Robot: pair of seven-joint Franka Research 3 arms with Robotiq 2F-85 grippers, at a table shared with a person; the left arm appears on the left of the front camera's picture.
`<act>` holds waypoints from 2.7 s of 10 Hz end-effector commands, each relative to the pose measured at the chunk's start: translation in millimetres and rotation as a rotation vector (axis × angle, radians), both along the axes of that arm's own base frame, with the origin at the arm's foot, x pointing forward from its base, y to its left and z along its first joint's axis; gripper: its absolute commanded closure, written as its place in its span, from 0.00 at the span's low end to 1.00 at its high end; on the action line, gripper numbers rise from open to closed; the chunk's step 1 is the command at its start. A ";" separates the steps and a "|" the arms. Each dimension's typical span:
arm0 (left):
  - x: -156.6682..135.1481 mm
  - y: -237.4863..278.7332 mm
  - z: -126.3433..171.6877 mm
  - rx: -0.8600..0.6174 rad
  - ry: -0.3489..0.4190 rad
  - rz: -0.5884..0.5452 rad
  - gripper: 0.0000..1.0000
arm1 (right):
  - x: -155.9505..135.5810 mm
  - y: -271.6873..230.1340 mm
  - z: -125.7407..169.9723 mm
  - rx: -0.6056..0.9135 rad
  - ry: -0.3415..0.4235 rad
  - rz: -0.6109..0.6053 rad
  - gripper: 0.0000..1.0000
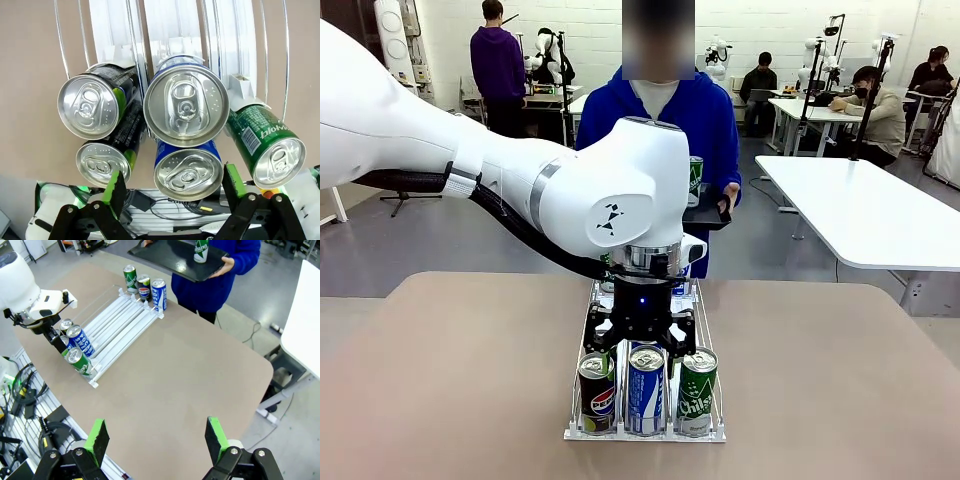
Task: Retrieve and hand over the desired beverage to the person.
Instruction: Pick up another can of the same type that the person held from the Automatic Can Dispenser.
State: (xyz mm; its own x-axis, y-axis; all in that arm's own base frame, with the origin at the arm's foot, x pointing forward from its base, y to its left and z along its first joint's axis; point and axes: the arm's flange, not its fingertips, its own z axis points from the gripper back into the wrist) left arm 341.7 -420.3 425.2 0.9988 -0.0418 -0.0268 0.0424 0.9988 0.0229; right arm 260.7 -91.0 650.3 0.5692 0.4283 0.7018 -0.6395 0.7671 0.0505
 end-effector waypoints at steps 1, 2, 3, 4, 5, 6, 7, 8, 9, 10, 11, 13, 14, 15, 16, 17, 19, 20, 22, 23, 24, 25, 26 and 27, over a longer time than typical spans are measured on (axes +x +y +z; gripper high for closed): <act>-4.0 -2.6 -4.9 -0.001 -0.062 -0.005 0.22 | 2.1 0.0 -1.1 -0.001 0.001 -0.005 0.00; -4.5 -2.7 -4.9 -0.002 -0.065 -0.012 0.59 | 2.1 0.0 -1.1 -0.001 0.001 -0.005 0.00; -4.6 -1.7 -5.2 -0.005 -0.064 -0.017 0.81 | 2.1 0.0 -1.1 -0.001 0.001 -0.005 0.00; -4.3 -1.2 -5.5 -0.007 -0.063 -0.020 1.00 | 2.1 0.0 -1.1 -0.001 0.001 -0.005 0.00; -4.4 -0.8 -6.0 -0.008 -0.061 -0.021 1.00 | 2.1 0.0 -1.1 -0.001 0.001 -0.005 0.00; -4.9 -0.7 -6.2 -0.007 -0.060 -0.023 1.00 | 2.1 0.0 -1.1 -0.001 0.001 -0.005 0.00; -4.6 -0.4 -6.5 -0.006 -0.060 -0.024 0.95 | 2.1 0.0 -1.1 -0.001 0.001 -0.005 0.00; -4.1 -0.1 -6.5 -0.006 -0.059 -0.024 1.00 | 2.1 0.0 -1.1 -0.001 0.001 -0.005 0.00; -4.3 0.2 -6.0 -0.004 -0.063 -0.026 1.00 | 2.1 0.0 -1.1 -0.001 0.001 -0.005 0.00; -5.1 0.6 -2.7 -0.005 -0.067 -0.028 1.00 | 2.1 0.0 -1.1 -0.001 0.001 -0.005 0.00; -7.6 0.7 6.3 0.003 -0.075 -0.036 1.00 | 2.1 0.0 -1.1 -0.001 0.001 -0.005 0.00; -23.3 -0.5 48.1 0.036 -0.079 -0.066 0.52 | 2.1 0.0 -1.1 -0.001 0.001 -0.005 0.00; -33.9 1.4 74.8 0.036 -0.097 -0.077 0.52 | 2.1 0.0 -1.1 -0.001 0.001 -0.005 0.00; -44.1 4.4 98.8 0.035 -0.117 -0.080 0.52 | 2.1 0.0 -1.1 -0.001 0.001 -0.005 0.00; -52.9 8.1 120.6 0.022 -0.141 -0.078 0.52 | 2.1 0.0 -1.1 -0.001 0.001 -0.005 0.00; -58.1 13.8 143.0 0.016 -0.153 -0.072 0.52 | 2.1 0.0 -1.1 -0.001 0.001 -0.005 0.00; -67.3 22.9 189.7 0.017 -0.168 -0.065 0.52 | 2.1 0.0 -1.1 -0.001 0.001 -0.005 0.00; -70.3 26.2 208.5 0.021 -0.183 -0.055 0.52 | 2.1 0.0 -1.1 -0.001 0.001 -0.005 0.00; -59.2 35.9 243.4 0.003 -0.212 -0.022 0.52 | 2.1 0.0 -1.1 -0.001 0.001 -0.005 0.00; -51.6 39.8 252.8 -0.020 -0.201 -0.018 0.52 | 2.1 0.0 -1.1 -0.001 0.001 -0.005 0.00; -42.8 41.9 259.0 -0.037 -0.188 -0.019 0.52 | 2.1 0.0 -1.1 -0.001 0.001 -0.005 0.00; -34.3 42.6 263.0 -0.048 -0.183 -0.021 0.52 | 2.1 0.0 -1.1 -0.001 0.001 -0.005 0.00; -25.1 43.7 265.2 -0.059 -0.180 -0.014 0.52 | 2.1 0.0 -1.1 -0.001 0.001 -0.005 0.00; -21.6 46.2 264.0 -0.067 -0.174 -0.021 0.52 | 2.1 0.0 -1.1 -0.001 0.001 -0.005 0.00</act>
